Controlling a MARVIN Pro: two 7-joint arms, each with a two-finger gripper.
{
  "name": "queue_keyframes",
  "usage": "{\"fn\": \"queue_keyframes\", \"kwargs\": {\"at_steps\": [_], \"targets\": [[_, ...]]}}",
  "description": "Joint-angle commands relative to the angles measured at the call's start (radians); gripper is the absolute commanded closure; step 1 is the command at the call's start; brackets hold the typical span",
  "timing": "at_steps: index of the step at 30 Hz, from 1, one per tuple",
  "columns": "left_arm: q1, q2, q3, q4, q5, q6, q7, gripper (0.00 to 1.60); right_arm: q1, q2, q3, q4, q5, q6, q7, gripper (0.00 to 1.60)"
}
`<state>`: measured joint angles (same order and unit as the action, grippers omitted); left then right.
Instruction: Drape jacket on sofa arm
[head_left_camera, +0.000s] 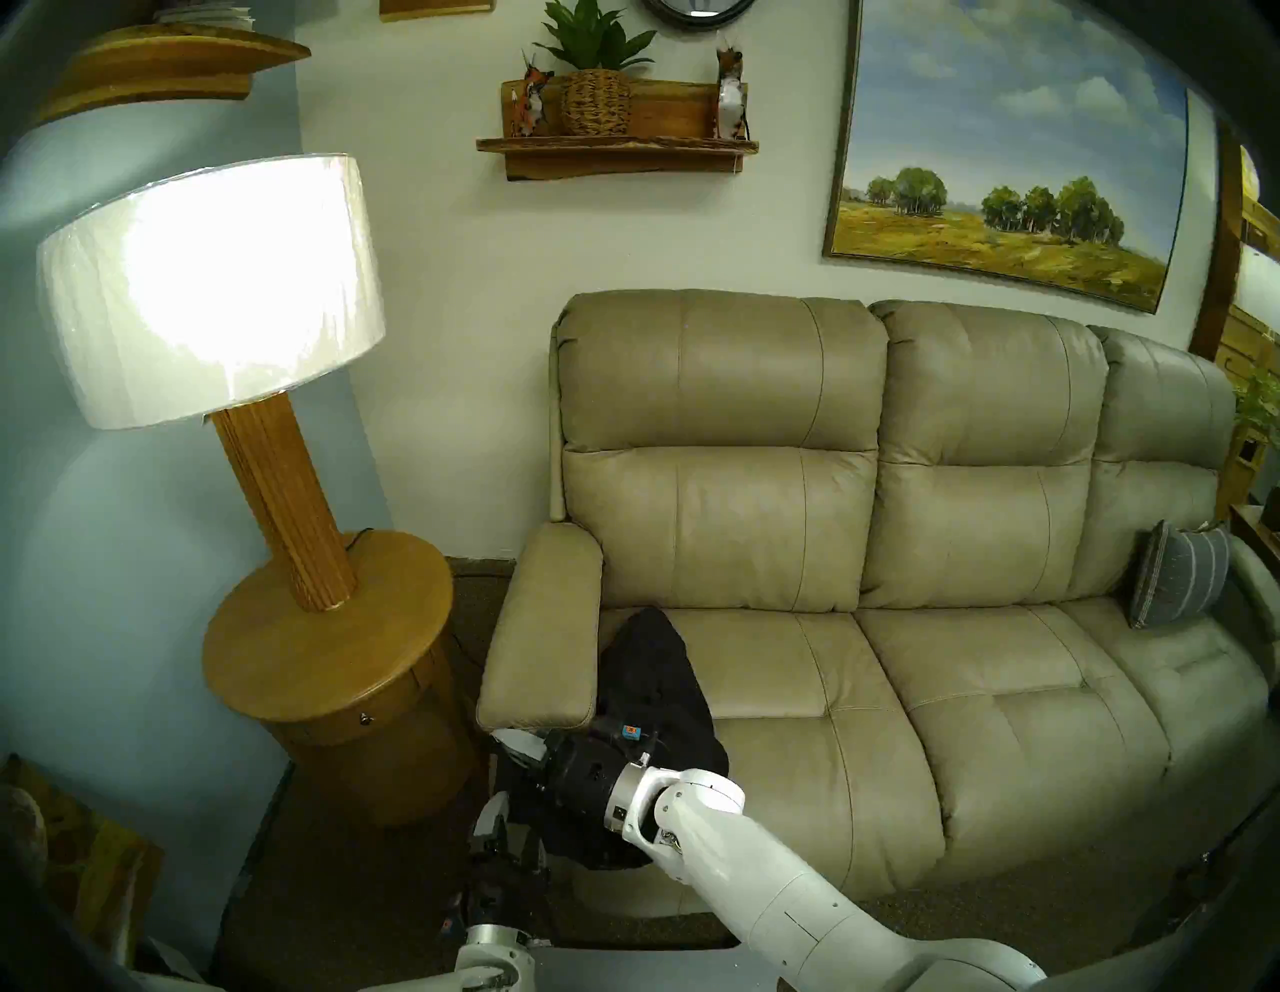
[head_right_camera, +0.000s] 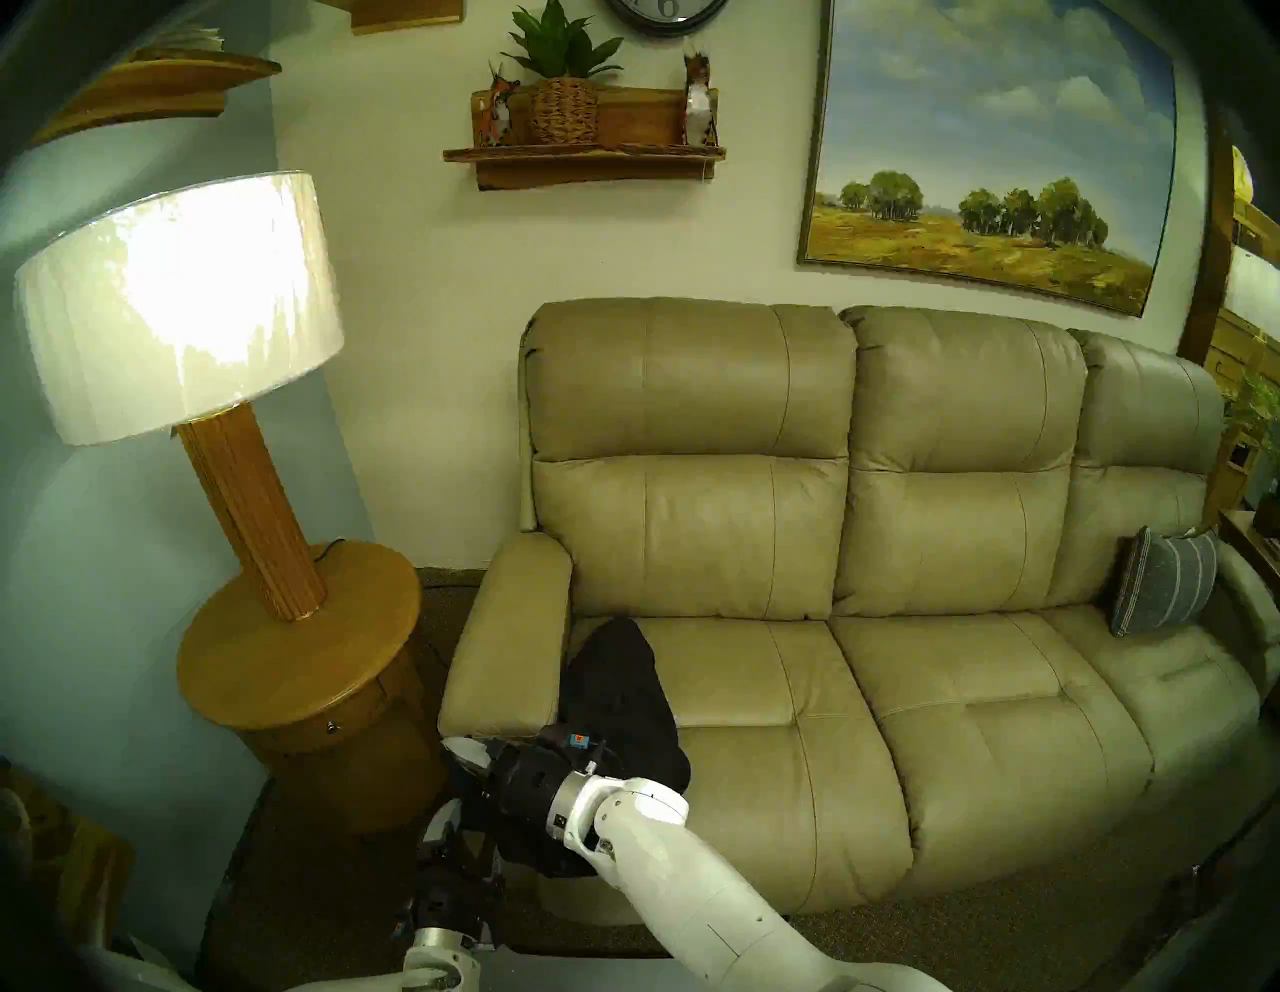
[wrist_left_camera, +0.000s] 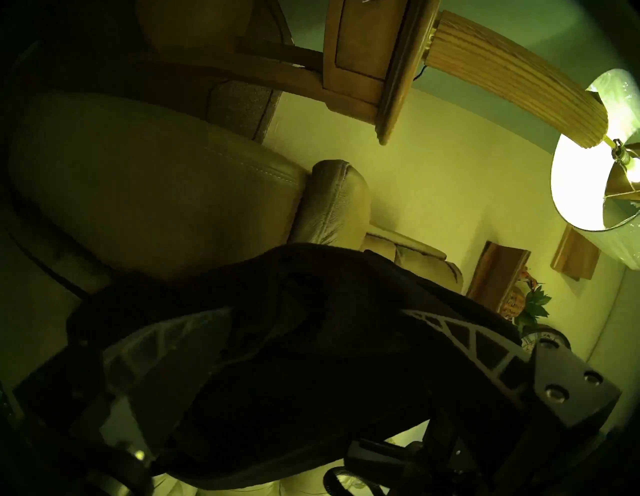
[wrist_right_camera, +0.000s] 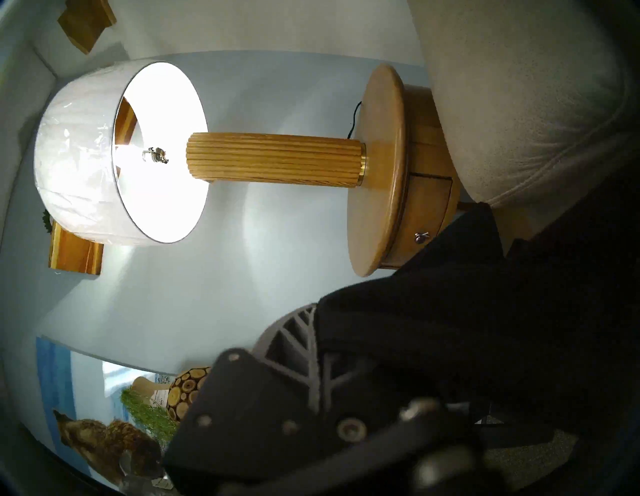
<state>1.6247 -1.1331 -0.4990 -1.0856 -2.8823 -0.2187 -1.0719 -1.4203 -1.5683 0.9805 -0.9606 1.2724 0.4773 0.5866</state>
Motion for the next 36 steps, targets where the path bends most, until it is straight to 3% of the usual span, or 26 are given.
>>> {"fn": "queue_keyframes", "kwargs": {"at_steps": [1,6,8,9,10,11,12,16,18,20,21,31,32,33,34,35,36], "targets": [[-0.017,-0.074,-0.073,0.029,0.003,0.043,-0.03,0.0,-0.024,0.005,-0.004,-0.059,0.039,-0.017,-0.001,1.6],[-0.021,-0.126,-0.126,0.074,0.003,0.123,-0.032,0.0,-0.05,0.021,-0.007,-0.104,0.068,-0.032,-0.017,1.6],[-0.036,-0.131,-0.112,0.086,0.003,0.162,-0.021,0.0,-0.058,0.027,-0.008,-0.122,0.077,-0.037,-0.025,1.6],[-0.04,-0.144,-0.119,0.096,0.003,0.168,-0.014,0.13,-0.062,0.029,-0.008,-0.131,0.082,-0.041,-0.03,1.6],[-0.047,-0.146,-0.111,0.108,0.003,0.193,-0.008,0.37,-0.067,0.032,-0.002,-0.142,0.087,-0.043,-0.034,1.6],[-0.052,-0.152,-0.109,0.116,0.003,0.201,-0.003,0.88,-0.071,0.034,-0.002,-0.15,0.091,-0.045,-0.038,1.6],[-0.057,-0.156,-0.105,0.124,0.003,0.21,0.008,0.97,-0.074,0.035,0.001,-0.158,0.095,-0.047,-0.042,1.6],[-0.07,-0.179,-0.099,0.163,0.003,0.266,0.007,0.95,-0.092,0.049,-0.005,-0.197,0.119,-0.055,-0.076,1.6],[-0.074,-0.192,-0.104,0.179,0.003,0.279,0.005,1.05,-0.101,0.057,-0.011,-0.215,0.132,-0.061,-0.097,1.6],[-0.079,-0.199,-0.102,0.193,0.003,0.29,-0.005,1.32,-0.109,0.063,-0.014,-0.232,0.145,-0.066,-0.117,1.6],[-0.082,-0.203,-0.102,0.199,0.003,0.292,-0.007,1.6,-0.112,0.066,-0.014,-0.241,0.151,-0.068,-0.127,1.6],[-0.108,-0.238,-0.106,0.237,0.003,0.252,-0.051,1.6,-0.14,0.08,0.005,-0.287,0.184,-0.092,-0.2,1.57],[-0.109,-0.24,-0.108,0.231,0.003,0.244,-0.058,1.6,-0.145,0.082,0.016,-0.29,0.183,-0.094,-0.207,1.4],[-0.111,-0.241,-0.108,0.228,0.003,0.235,-0.063,1.6,-0.147,0.089,0.021,-0.295,0.188,-0.094,-0.21,0.95],[-0.111,-0.242,-0.111,0.218,0.003,0.228,-0.07,1.6,-0.153,0.099,0.028,-0.302,0.191,-0.093,-0.212,0.72],[-0.111,-0.243,-0.114,0.208,0.003,0.218,-0.078,1.6,-0.159,0.11,0.033,-0.311,0.192,-0.092,-0.218,0.0],[-0.11,-0.243,-0.122,0.196,0.003,0.209,-0.084,1.6,-0.169,0.126,0.045,-0.321,0.192,-0.098,-0.217,0.0]]}}
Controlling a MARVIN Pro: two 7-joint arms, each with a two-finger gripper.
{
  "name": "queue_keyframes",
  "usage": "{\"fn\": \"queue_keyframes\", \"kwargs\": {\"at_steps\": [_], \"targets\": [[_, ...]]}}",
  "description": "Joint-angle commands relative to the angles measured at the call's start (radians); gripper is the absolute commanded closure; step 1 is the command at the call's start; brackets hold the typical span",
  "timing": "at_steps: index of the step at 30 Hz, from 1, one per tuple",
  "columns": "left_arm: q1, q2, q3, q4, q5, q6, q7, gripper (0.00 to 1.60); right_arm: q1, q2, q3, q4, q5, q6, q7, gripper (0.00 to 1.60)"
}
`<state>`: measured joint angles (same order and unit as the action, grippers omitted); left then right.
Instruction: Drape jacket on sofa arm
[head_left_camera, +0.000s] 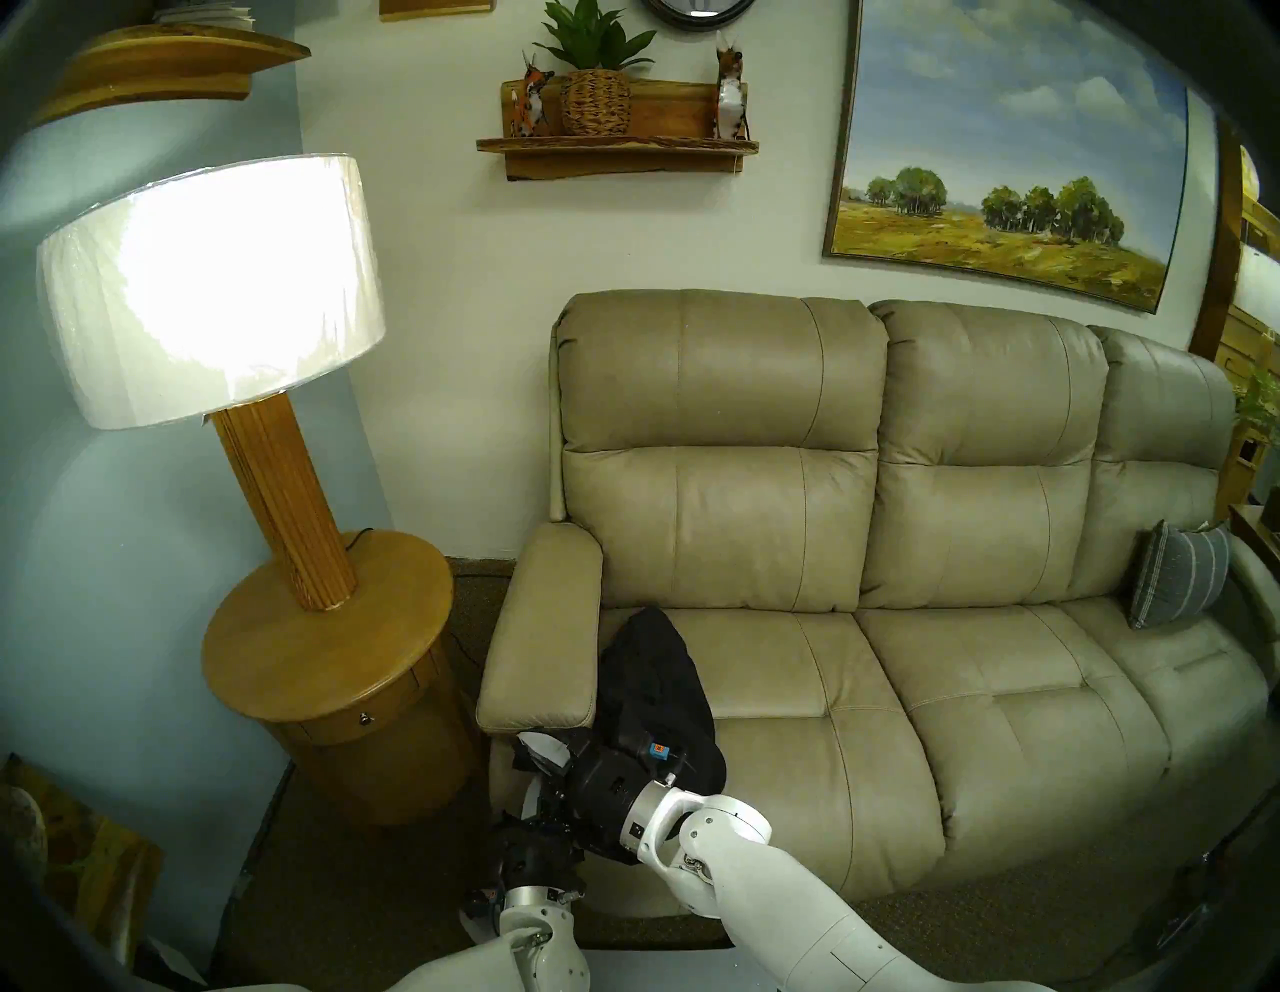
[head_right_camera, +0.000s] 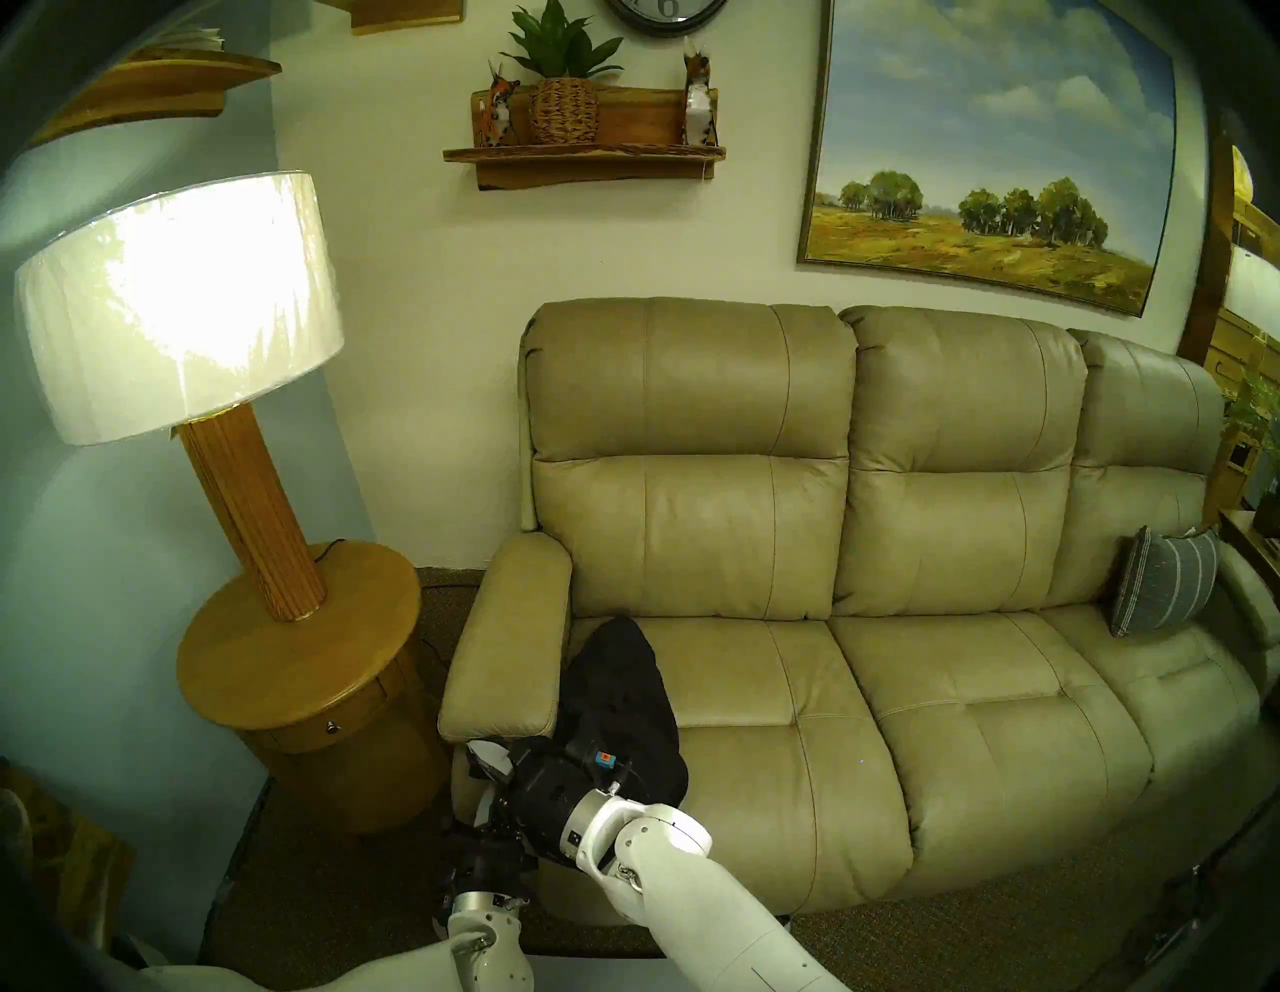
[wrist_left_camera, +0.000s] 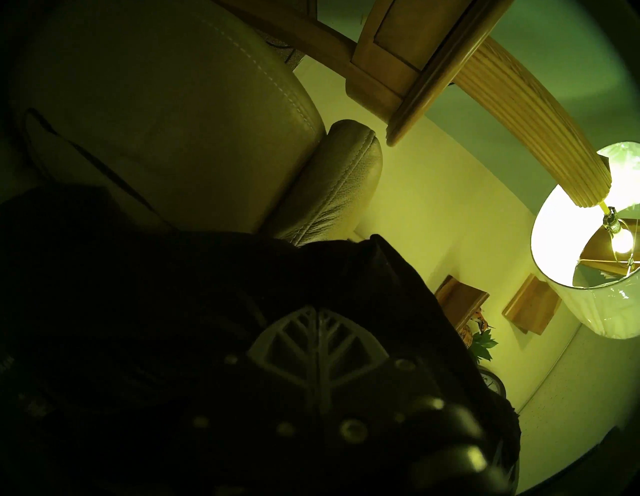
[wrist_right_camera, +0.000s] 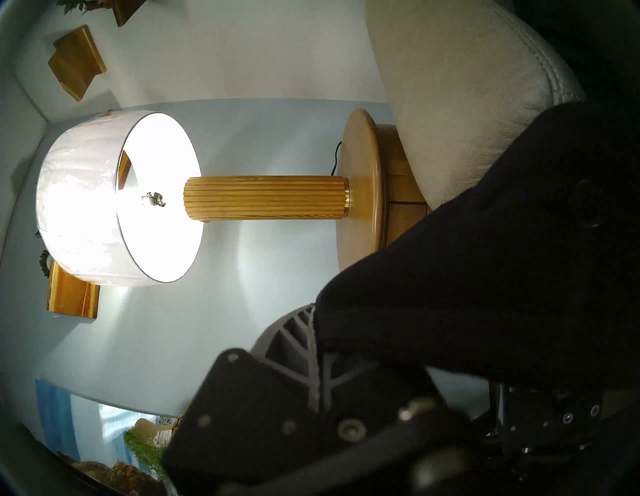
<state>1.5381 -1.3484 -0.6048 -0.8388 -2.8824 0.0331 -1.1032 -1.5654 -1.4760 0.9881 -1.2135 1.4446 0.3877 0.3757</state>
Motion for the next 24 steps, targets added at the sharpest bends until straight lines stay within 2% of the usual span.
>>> {"fn": "queue_keyframes", "kwargs": {"at_steps": [1,6,9,12,13,15,19,24], "targets": [[-0.024,-0.03,-0.022,-0.063,0.003,-0.051,-0.055,1.6,-0.03,0.047,0.045,-0.071,0.022,-0.007,-0.002,0.0],[-0.055,-0.057,-0.044,-0.107,0.003,-0.112,-0.06,1.6,-0.086,0.14,0.115,-0.087,0.038,-0.009,0.016,0.0],[-0.083,-0.066,-0.048,-0.125,0.009,-0.126,-0.054,1.6,-0.111,0.166,0.16,-0.065,0.046,-0.009,0.02,0.0],[-0.119,-0.072,-0.073,-0.136,0.003,-0.167,-0.042,1.6,-0.158,0.22,0.186,-0.061,0.06,0.003,0.034,0.0],[-0.126,-0.065,-0.077,-0.137,0.003,-0.174,-0.038,1.6,-0.171,0.211,0.215,-0.051,0.06,0.006,0.036,0.0],[-0.151,-0.074,-0.097,-0.14,0.003,-0.197,-0.029,1.6,-0.204,0.249,0.207,-0.05,0.065,0.015,0.045,0.0],[-0.185,-0.067,-0.149,-0.134,0.003,-0.236,-0.006,1.6,-0.26,0.285,0.213,-0.028,0.075,0.045,0.063,0.0],[-0.183,-0.046,-0.238,-0.105,0.003,-0.265,0.047,1.6,-0.31,0.335,0.216,0.011,0.094,0.084,0.101,0.0]]}}
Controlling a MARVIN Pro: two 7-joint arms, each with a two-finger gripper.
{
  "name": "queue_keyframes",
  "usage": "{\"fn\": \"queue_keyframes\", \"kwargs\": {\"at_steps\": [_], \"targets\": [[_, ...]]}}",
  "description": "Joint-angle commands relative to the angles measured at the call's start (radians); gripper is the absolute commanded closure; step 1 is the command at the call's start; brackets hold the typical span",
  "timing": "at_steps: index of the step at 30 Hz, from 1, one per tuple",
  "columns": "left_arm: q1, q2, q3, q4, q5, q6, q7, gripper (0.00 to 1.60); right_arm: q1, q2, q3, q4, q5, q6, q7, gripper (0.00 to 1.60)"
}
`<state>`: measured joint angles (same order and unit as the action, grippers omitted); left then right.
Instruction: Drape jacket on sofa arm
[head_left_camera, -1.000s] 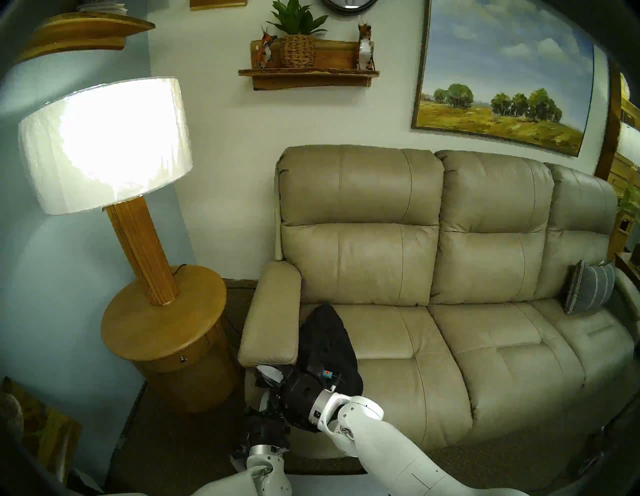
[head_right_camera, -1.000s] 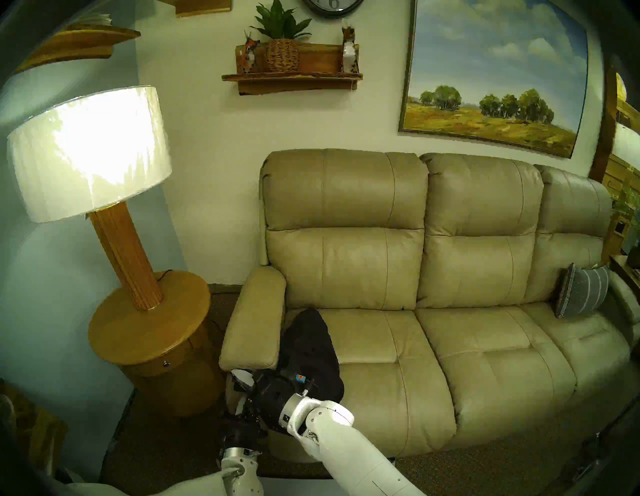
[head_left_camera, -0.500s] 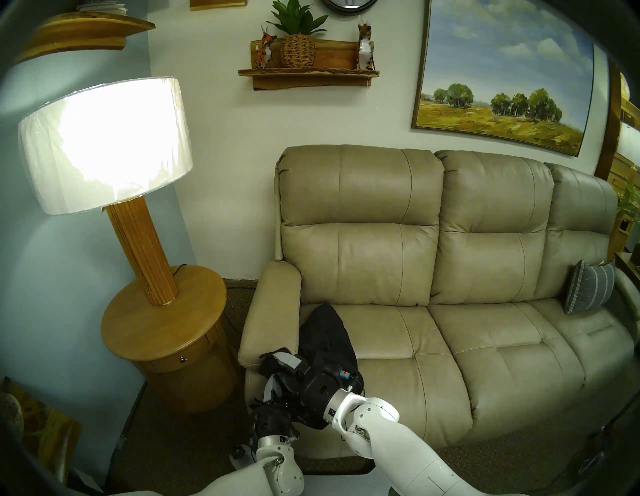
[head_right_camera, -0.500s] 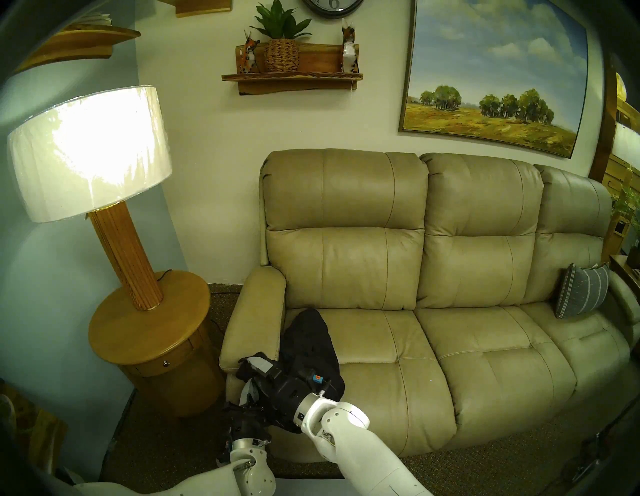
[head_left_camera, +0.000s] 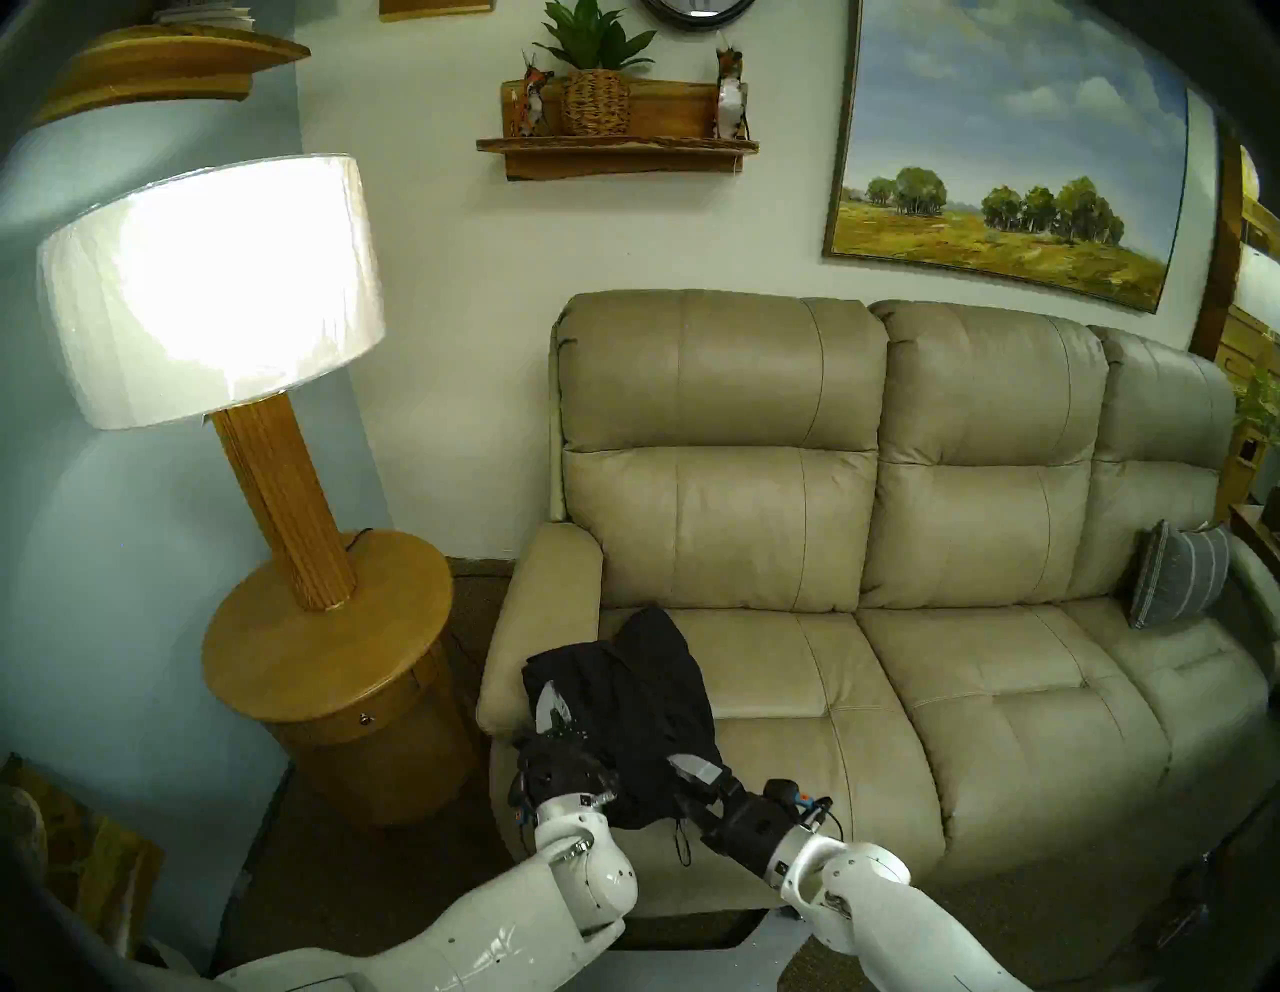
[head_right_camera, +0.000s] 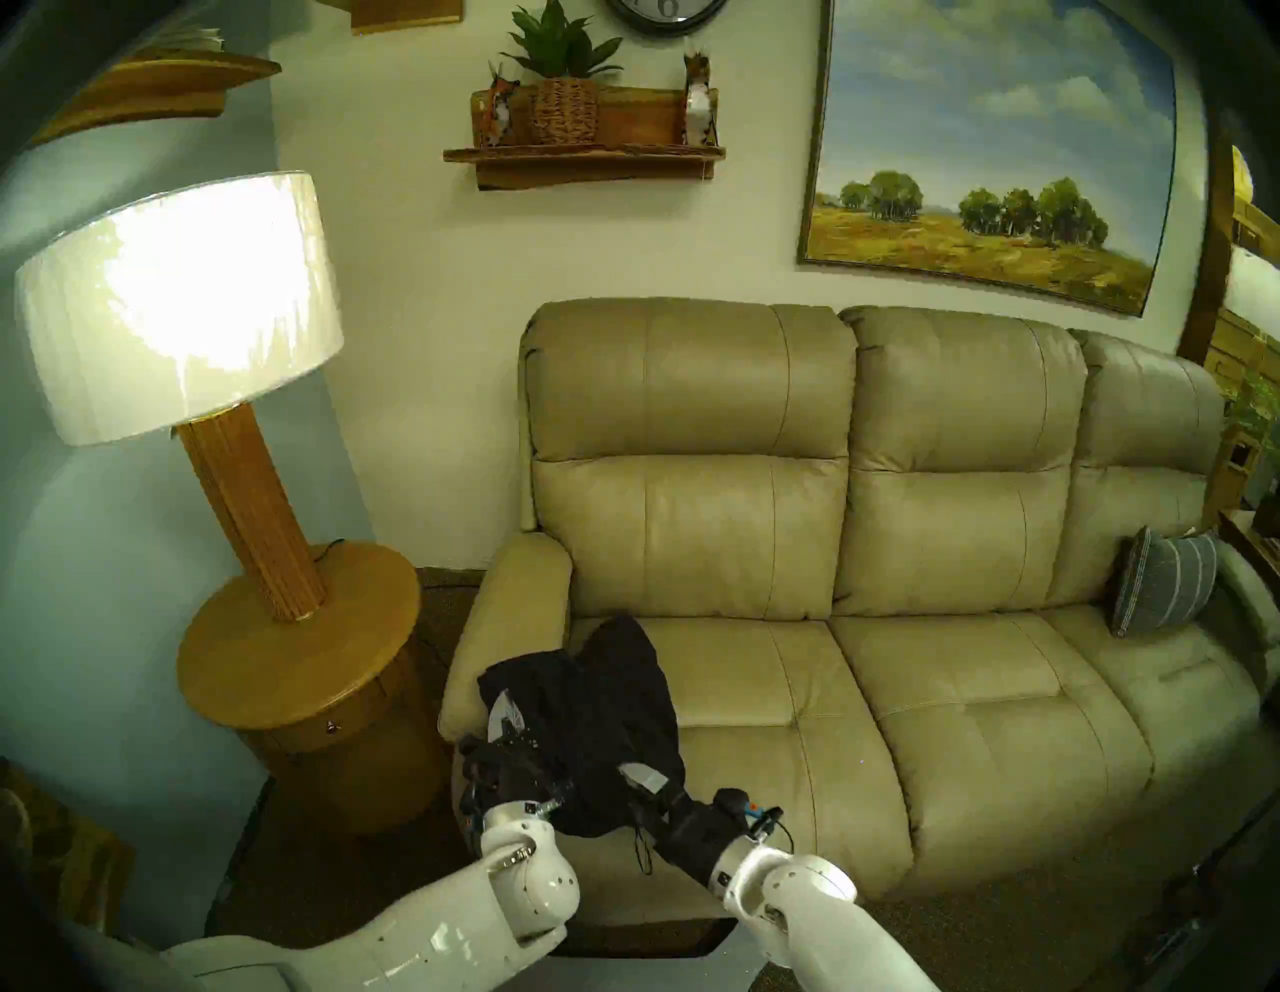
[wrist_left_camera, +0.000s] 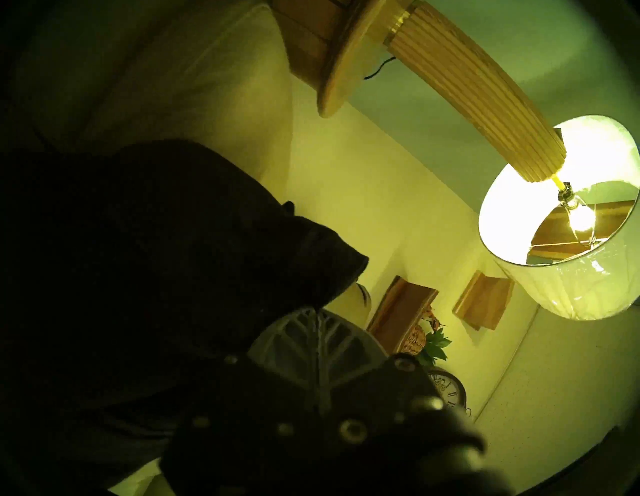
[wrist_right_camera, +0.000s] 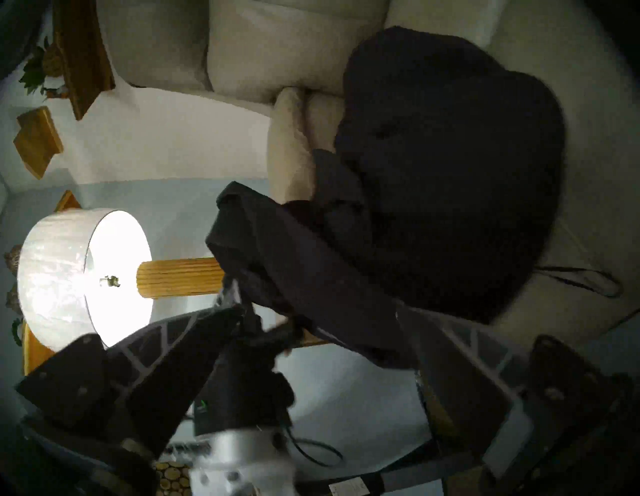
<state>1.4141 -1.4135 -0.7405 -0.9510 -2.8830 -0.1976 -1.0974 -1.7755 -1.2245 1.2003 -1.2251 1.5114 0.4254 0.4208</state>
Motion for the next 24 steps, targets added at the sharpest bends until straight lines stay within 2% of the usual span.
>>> {"fn": "queue_keyframes", "kwargs": {"at_steps": [1,8,11,15,16,20,23,24], "targets": [[-0.056,0.023,-0.121,0.011,0.003,-0.04,0.055,1.6,-0.119,0.093,0.013,0.017,0.029,0.049,0.068,0.0],[-0.031,0.063,-0.27,0.005,0.003,-0.037,0.165,1.6,-0.159,0.135,0.066,0.01,0.069,0.091,0.16,0.0],[-0.031,0.083,-0.315,-0.005,0.003,-0.036,0.198,1.6,-0.164,0.141,0.075,0.013,0.074,0.104,0.187,0.0],[-0.027,0.102,-0.393,-0.009,0.003,-0.022,0.235,1.6,-0.162,0.142,0.08,0.022,0.077,0.116,0.202,0.0],[-0.028,0.108,-0.394,-0.005,0.003,-0.023,0.244,1.6,-0.161,0.141,0.079,0.026,0.076,0.12,0.205,0.0],[-0.022,0.089,-0.477,0.02,0.003,-0.006,0.307,1.6,-0.153,0.136,0.07,0.041,0.07,0.132,0.219,0.0],[-0.039,0.051,-0.538,0.066,0.003,0.003,0.376,1.6,-0.146,0.134,0.058,0.054,0.06,0.144,0.235,0.0],[-0.049,0.043,-0.542,0.085,0.003,0.007,0.388,1.6,-0.142,0.133,0.053,0.063,0.056,0.146,0.241,0.0]]}}
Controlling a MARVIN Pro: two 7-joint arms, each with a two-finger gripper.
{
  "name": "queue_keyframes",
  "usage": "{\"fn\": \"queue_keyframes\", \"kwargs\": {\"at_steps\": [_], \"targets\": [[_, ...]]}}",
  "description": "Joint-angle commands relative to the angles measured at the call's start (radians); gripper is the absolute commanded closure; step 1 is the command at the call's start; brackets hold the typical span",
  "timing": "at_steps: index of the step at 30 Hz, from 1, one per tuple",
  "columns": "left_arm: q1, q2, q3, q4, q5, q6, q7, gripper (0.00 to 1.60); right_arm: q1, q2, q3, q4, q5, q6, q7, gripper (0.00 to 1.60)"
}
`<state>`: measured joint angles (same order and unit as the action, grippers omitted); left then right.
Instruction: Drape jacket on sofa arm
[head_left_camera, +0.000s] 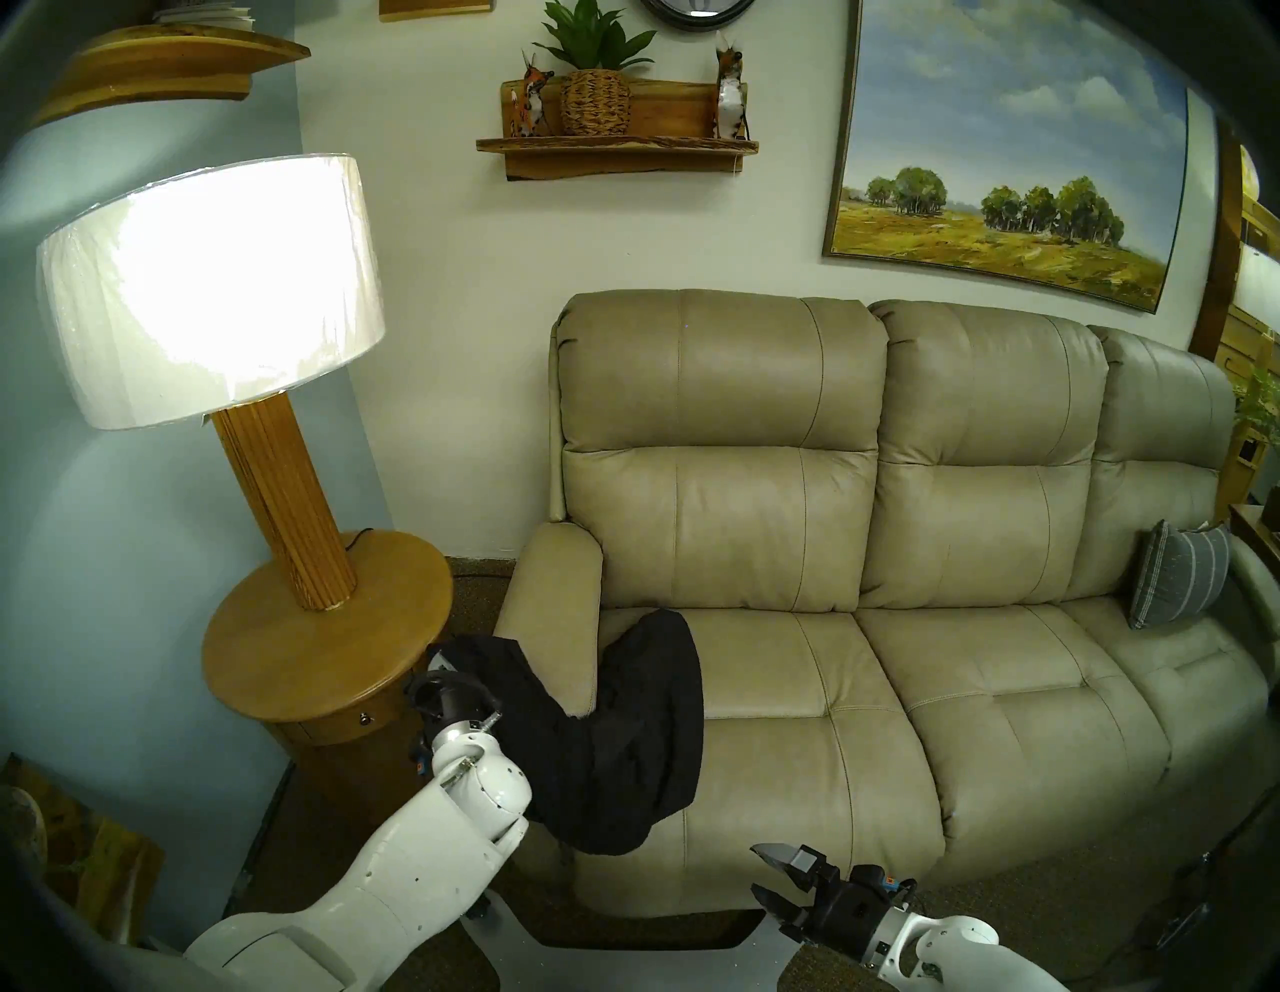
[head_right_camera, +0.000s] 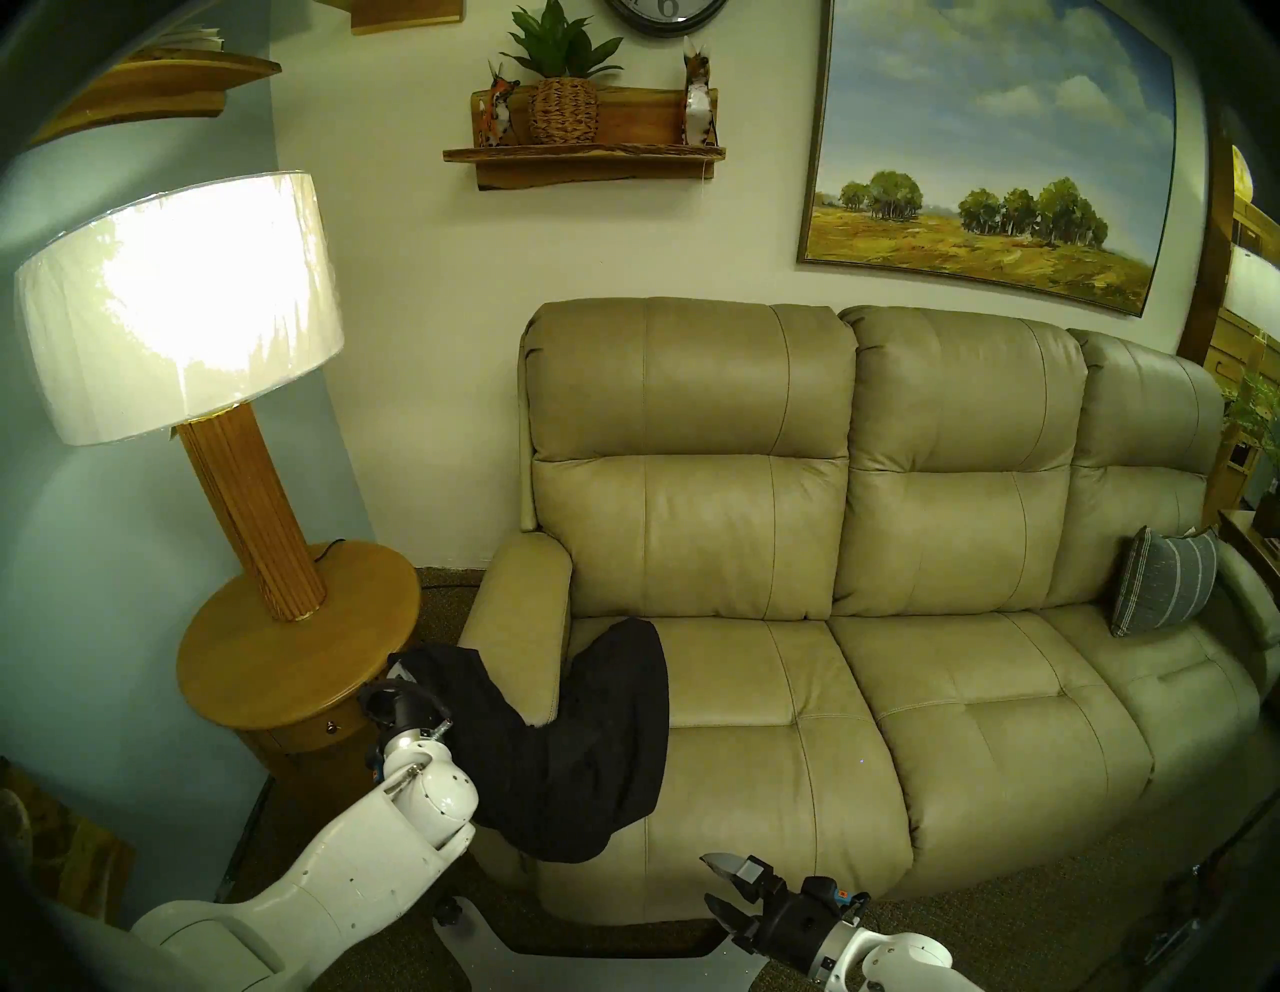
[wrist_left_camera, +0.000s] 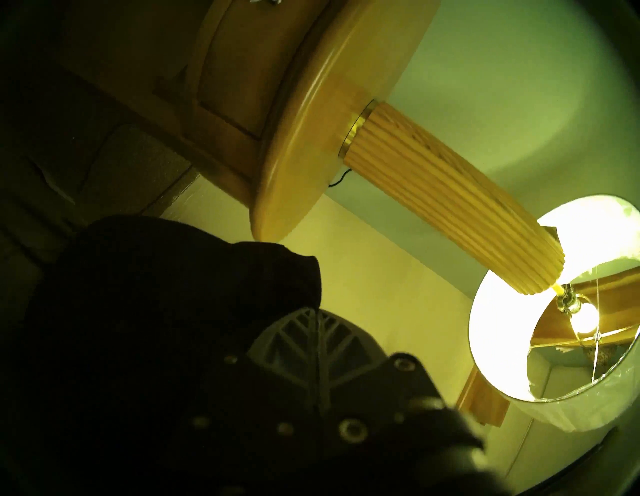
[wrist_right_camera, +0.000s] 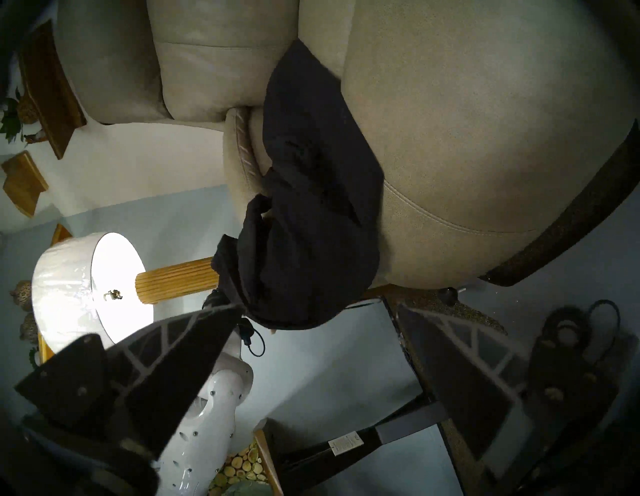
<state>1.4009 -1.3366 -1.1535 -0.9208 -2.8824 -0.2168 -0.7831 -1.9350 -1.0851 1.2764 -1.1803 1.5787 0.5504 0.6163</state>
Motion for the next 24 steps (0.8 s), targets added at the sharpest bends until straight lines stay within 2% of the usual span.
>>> {"fn": "queue_keyframes", "kwargs": {"at_steps": [1,5,8,9,12,16,17,19,20,24], "targets": [[-0.046,-0.053,-0.146,0.076,0.003,0.02,0.091,1.6,0.024,-0.009,-0.029,0.03,-0.016,0.022,0.053,0.0],[-0.085,-0.075,-0.148,0.149,0.003,0.031,0.115,1.6,0.048,-0.017,-0.046,0.071,-0.027,0.025,0.077,0.0],[-0.102,-0.088,-0.155,0.189,0.003,0.002,0.105,1.6,0.057,-0.021,-0.051,0.088,-0.035,0.027,0.09,0.0],[-0.111,-0.094,-0.163,0.21,0.003,-0.035,0.094,1.6,0.059,-0.022,-0.053,0.093,-0.037,0.029,0.094,0.0],[-0.141,-0.093,-0.166,0.287,0.003,-0.045,0.115,1.6,0.065,-0.024,-0.058,0.107,-0.046,0.031,0.108,0.0],[-0.165,-0.102,-0.166,0.379,0.003,0.011,0.126,1.6,0.075,-0.03,-0.064,0.126,-0.057,0.033,0.124,0.0],[-0.158,-0.097,-0.166,0.381,0.003,0.044,0.141,1.6,0.077,-0.031,-0.065,0.129,-0.059,0.035,0.126,0.0],[-0.143,-0.087,-0.145,0.369,0.003,0.066,0.175,1.6,0.081,-0.034,-0.066,0.137,-0.063,0.036,0.129,0.0],[-0.147,-0.089,-0.147,0.378,0.004,0.07,0.174,1.09,0.085,-0.036,-0.066,0.143,-0.065,0.036,0.131,0.0],[-0.154,-0.091,-0.149,0.393,0.006,0.084,0.176,1.09,0.105,-0.047,-0.063,0.178,-0.067,0.038,0.133,0.0]]}}
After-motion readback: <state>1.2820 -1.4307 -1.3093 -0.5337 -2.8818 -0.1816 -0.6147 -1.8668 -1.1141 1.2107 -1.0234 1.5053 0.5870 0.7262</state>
